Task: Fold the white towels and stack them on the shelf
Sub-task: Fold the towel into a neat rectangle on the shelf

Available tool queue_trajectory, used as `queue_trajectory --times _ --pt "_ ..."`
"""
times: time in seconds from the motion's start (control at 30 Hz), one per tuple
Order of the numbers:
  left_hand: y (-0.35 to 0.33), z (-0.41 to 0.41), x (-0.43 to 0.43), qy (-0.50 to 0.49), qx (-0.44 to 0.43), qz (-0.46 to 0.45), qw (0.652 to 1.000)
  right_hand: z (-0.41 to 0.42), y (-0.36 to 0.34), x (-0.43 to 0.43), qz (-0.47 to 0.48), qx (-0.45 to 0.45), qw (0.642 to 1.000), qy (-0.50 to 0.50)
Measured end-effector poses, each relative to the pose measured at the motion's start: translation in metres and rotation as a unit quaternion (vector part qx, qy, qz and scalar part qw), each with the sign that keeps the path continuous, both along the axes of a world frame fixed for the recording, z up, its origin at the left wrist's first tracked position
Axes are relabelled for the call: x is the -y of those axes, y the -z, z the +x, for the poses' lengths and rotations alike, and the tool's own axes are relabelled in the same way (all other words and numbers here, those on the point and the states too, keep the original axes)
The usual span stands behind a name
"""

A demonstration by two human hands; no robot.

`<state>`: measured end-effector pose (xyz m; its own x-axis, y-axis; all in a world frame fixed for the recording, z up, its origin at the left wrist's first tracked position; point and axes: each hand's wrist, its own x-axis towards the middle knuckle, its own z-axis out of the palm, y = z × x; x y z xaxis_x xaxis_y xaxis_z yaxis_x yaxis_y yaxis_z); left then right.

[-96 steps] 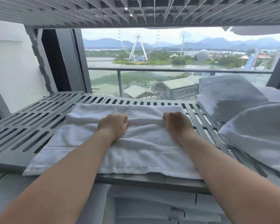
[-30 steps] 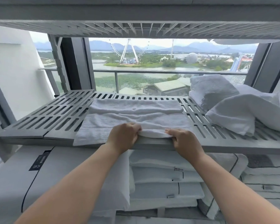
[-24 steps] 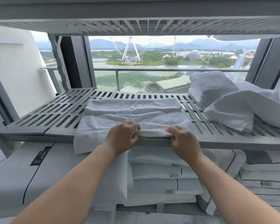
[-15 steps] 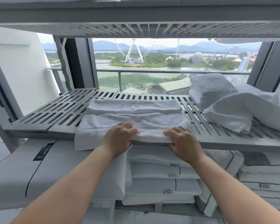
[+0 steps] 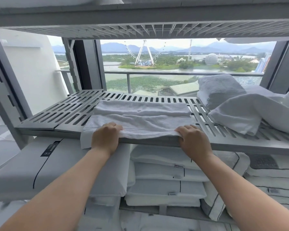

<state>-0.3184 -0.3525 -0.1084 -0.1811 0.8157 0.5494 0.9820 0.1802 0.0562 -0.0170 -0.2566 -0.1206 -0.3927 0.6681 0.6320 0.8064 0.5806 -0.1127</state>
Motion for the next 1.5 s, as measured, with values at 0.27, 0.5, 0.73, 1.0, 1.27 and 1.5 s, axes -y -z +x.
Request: queue_trajectory --times 0.27,0.5,0.73,1.0,1.27,1.5 --pt "-0.033 -0.013 -0.010 -0.074 -0.068 0.009 0.995 -0.022 -0.028 -0.015 0.024 -0.004 0.993 0.114" --pt "-0.062 -0.043 -0.061 -0.094 -0.073 0.028 0.993 -0.041 -0.059 -0.061 0.044 0.050 0.981 0.181" --pt "-0.082 -0.083 -0.151 -0.035 -0.096 0.047 0.994 -0.070 -0.082 -0.139 0.061 0.072 0.972 0.217" --pt "-0.054 -0.120 -0.247 -0.025 -0.047 -0.092 0.994 -0.096 -0.063 -0.232 0.004 0.094 0.978 0.189" --pt "-0.033 -0.138 -0.273 0.027 -0.002 -0.150 0.988 -0.091 -0.034 -0.267 -0.154 0.018 0.983 0.102" --pt "-0.041 -0.111 -0.276 0.060 0.015 -0.100 0.993 -0.095 -0.037 -0.276 -0.042 0.040 0.987 0.149"
